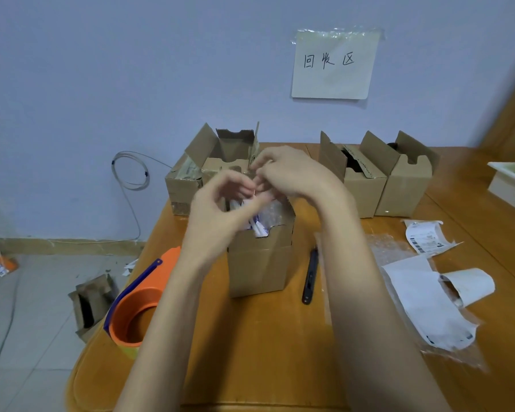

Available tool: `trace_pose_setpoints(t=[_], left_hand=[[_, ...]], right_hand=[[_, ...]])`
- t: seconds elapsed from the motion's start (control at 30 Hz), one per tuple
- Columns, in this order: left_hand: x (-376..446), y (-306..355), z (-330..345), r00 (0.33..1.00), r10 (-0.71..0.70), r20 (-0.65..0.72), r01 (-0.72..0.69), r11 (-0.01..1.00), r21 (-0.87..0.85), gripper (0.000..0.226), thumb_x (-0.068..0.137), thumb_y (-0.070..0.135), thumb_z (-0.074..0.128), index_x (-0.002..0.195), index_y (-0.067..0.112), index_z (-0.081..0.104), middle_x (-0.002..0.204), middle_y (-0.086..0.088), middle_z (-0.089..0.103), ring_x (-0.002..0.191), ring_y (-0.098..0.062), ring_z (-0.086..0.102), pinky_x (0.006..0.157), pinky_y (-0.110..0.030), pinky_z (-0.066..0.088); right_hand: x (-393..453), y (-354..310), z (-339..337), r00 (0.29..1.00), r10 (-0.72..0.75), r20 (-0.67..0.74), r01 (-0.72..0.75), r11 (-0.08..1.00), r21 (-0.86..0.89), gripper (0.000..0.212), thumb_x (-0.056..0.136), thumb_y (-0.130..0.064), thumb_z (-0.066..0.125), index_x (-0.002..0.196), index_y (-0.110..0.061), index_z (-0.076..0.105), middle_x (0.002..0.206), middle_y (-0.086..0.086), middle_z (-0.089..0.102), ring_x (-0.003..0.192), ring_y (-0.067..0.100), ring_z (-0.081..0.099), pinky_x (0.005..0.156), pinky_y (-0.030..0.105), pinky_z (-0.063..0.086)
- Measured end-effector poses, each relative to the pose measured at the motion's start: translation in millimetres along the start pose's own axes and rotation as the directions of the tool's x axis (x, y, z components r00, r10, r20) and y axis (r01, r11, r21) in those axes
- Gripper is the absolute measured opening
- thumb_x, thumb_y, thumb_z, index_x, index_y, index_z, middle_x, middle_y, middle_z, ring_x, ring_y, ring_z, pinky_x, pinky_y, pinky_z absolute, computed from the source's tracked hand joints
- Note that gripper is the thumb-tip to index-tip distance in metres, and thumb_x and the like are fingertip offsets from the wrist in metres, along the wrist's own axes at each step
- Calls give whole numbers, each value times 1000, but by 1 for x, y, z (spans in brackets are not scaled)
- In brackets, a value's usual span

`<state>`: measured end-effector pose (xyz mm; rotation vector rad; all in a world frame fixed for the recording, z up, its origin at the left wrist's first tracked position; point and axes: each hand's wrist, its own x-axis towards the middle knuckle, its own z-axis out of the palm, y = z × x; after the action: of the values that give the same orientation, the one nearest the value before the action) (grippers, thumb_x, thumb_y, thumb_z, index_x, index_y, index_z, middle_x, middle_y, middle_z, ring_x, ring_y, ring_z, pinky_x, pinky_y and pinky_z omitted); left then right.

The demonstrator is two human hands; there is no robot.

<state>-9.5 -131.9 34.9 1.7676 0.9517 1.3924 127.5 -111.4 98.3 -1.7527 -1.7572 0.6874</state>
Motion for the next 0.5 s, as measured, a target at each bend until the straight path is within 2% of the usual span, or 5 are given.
trace_pose_setpoints(t=[0.1,0.2,0.3,0.37,0.5], left_hand=[[8,-19,-1,948,-119,-297,90,990,-111,18,85,7,66,99,17,62,110,-1,63,91,0,59,85,-22,48],[25,-39,1,885,-301,-356,238,948,-209,31,87,11,63,113,26,57,128,-1,54,106,-3,54,88,-19,44],[54,-46,0,880,-406,-247,346,903,-254,47,89,22,63,133,24,48,131,2,49,123,-12,48,103,-29,40],[71,-48,0,888,-438,-138,408,890,-202,61,87,36,64,142,23,40,137,2,46,130,-16,42,110,-35,34],[76,-52,5,853,-501,147,519,845,-129,101,65,71,59,143,9,41,153,-22,28,142,-43,21,115,-57,17]], right_hand=[[-24,25,3,984,-57,-169,65,997,43,19,97,-26,52,110,-20,63,113,-7,62,104,10,57,84,23,46],[-49,40,13,982,-105,-159,123,986,108,60,77,-52,72,130,-33,50,137,-14,42,124,3,38,94,23,34],[-66,51,25,993,-44,-105,56,993,106,113,62,-49,85,150,-37,15,152,-15,19,132,5,29,99,29,34],[-68,59,36,992,7,-130,17,984,180,120,64,-38,87,152,-34,6,154,-10,23,137,11,31,104,31,36],[-61,77,49,975,59,-214,19,938,346,110,64,-33,88,149,-35,18,142,-14,43,129,12,42,105,38,43]])
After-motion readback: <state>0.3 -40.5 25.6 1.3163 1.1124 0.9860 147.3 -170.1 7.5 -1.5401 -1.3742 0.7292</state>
